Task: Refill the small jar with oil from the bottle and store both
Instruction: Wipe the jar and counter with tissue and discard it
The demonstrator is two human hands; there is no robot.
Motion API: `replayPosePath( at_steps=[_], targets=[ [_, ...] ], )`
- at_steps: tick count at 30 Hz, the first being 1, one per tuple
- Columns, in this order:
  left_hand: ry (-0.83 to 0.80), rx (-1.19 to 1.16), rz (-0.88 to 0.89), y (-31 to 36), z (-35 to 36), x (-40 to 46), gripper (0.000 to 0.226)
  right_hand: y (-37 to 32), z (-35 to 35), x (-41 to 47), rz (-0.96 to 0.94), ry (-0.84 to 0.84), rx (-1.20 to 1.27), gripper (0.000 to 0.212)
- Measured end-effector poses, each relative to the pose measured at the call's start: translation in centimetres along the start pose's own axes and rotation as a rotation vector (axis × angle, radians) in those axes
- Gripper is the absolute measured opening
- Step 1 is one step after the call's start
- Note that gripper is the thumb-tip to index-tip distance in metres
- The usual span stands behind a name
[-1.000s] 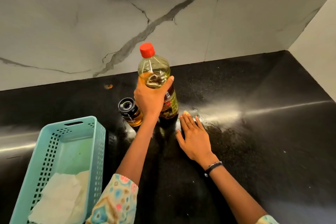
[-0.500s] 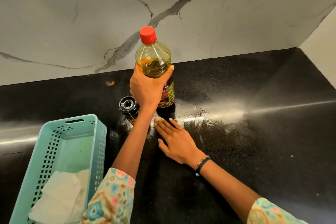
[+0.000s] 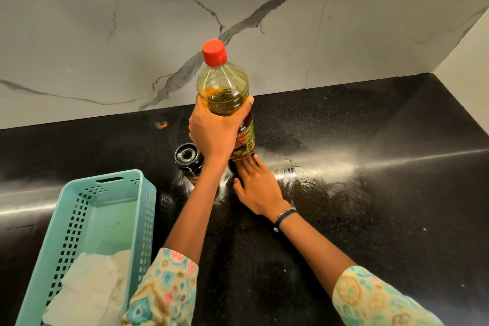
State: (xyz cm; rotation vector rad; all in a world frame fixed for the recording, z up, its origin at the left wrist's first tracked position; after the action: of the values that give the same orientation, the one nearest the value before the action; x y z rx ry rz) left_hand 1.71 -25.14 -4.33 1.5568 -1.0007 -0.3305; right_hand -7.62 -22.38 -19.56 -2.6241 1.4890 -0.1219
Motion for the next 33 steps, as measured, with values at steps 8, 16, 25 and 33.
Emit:
replayPosePath(
  at_steps=[8,16,25,33],
  targets=[
    [-0.044,0.018,-0.018,-0.9,0.9,-1.0,0.073,-1.2,0.8,-5.2,-0.172,0.002,-0.025,0.057],
    [-0.061,0.038,-0.006,-1.5,1.4,-2.4,0.074,4.0,0.2,-7.0,0.142,0.008,-0.074,0.060],
    [-0.189,0.019,-0.033,-1.9,2.3,-3.5,0.082,-1.1,-0.2,-9.6,0.061,0.050,0.004,0.052],
    [0.028,-0.043,0.102,-4.1,-5.9,-5.5,0.102,-4.6,0.5,-5.4,-0.001,-0.003,-0.010,0.054]
  ],
)
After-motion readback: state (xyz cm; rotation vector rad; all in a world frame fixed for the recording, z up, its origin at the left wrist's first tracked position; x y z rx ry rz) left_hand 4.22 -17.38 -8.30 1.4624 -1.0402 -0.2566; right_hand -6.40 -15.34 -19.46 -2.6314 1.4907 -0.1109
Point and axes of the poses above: each hand's wrist, its own x-axis towards the middle knuckle, its own z-axis out of the palm, y = z × x, the point moved 7 cm from there along x, towards the middle knuckle, and after that the axes turned 8 degrees about -x, right-handed, at the moved point
